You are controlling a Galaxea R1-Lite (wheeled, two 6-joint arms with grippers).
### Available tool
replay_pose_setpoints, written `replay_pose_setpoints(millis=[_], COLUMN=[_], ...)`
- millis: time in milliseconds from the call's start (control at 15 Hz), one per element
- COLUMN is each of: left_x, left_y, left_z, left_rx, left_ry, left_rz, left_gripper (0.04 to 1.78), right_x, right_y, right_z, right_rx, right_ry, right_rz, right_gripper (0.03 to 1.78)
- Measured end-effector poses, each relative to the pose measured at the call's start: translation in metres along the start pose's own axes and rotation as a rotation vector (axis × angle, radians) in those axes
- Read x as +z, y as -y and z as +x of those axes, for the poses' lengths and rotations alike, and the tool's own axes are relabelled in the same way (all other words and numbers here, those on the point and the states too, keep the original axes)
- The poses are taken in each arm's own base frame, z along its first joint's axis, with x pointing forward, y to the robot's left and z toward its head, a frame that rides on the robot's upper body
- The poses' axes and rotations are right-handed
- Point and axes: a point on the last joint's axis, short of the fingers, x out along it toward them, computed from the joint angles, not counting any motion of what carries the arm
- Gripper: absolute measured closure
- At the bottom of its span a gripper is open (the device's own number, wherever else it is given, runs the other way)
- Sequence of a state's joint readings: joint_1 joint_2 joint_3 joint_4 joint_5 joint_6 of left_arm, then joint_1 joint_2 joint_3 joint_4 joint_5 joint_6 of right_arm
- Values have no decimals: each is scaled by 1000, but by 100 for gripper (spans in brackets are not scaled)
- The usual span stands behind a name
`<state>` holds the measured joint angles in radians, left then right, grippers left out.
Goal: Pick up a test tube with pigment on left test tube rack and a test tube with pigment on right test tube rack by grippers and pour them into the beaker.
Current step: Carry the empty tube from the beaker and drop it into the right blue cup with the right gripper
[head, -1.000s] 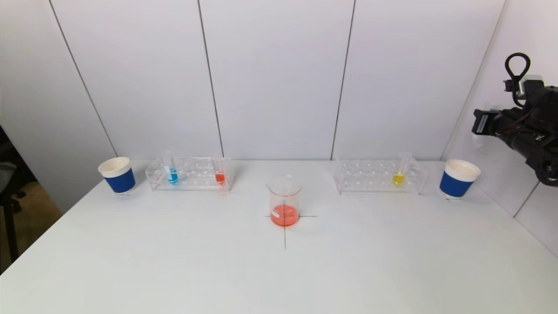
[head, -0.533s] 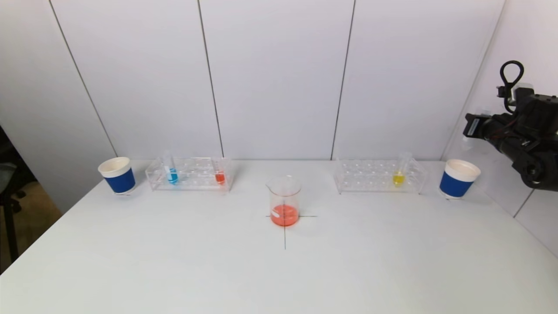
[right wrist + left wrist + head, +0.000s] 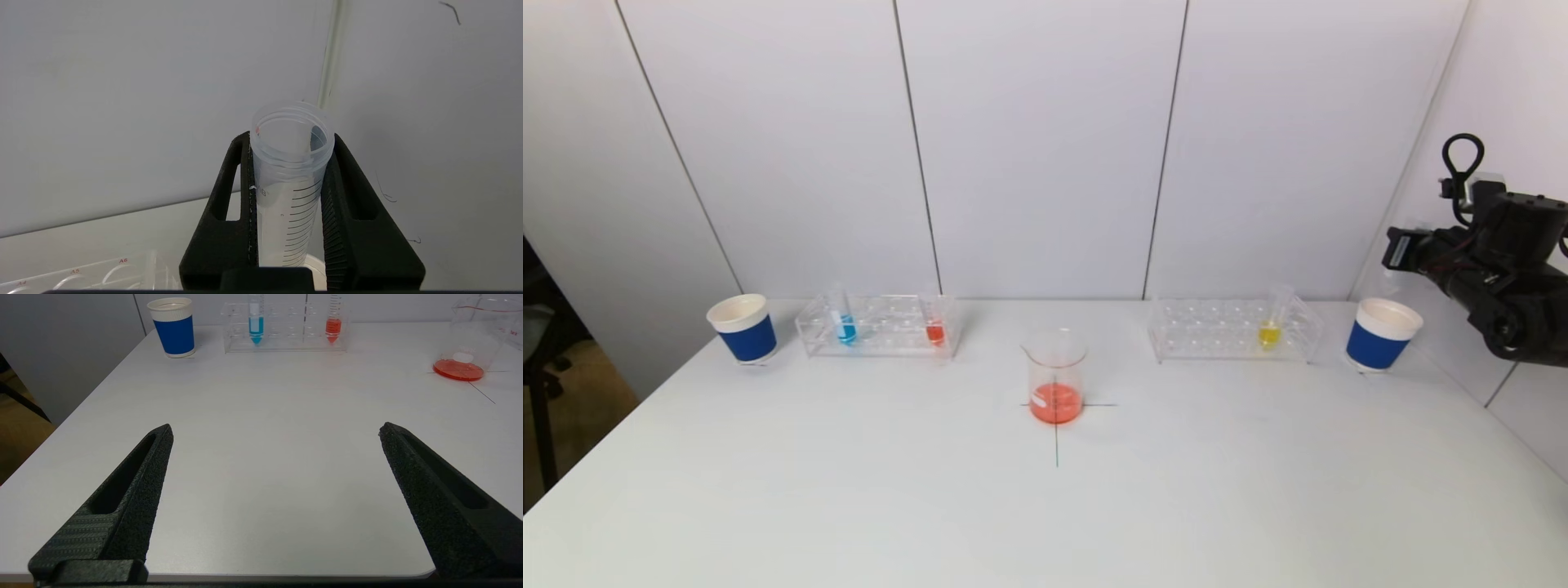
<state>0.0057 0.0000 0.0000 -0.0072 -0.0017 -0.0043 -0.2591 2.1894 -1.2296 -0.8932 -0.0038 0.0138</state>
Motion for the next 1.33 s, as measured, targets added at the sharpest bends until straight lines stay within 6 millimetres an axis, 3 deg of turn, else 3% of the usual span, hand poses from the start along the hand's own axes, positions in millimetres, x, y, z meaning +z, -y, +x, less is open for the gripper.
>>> replay_pose_setpoints(millis=[867, 1333], left_x=[0, 0], left_y=[0, 0], left_z=[0, 0], left_rx=[-1, 0], left_ry=[0, 0], left_rz=[0, 0], left_gripper=[6, 6], right_x=[-40, -50], right_y=[12, 12], right_z=[-7, -13], right_rx=[-24, -19], right_ry=[-77, -49], right_rz=[2, 3], right_gripper=[131, 131])
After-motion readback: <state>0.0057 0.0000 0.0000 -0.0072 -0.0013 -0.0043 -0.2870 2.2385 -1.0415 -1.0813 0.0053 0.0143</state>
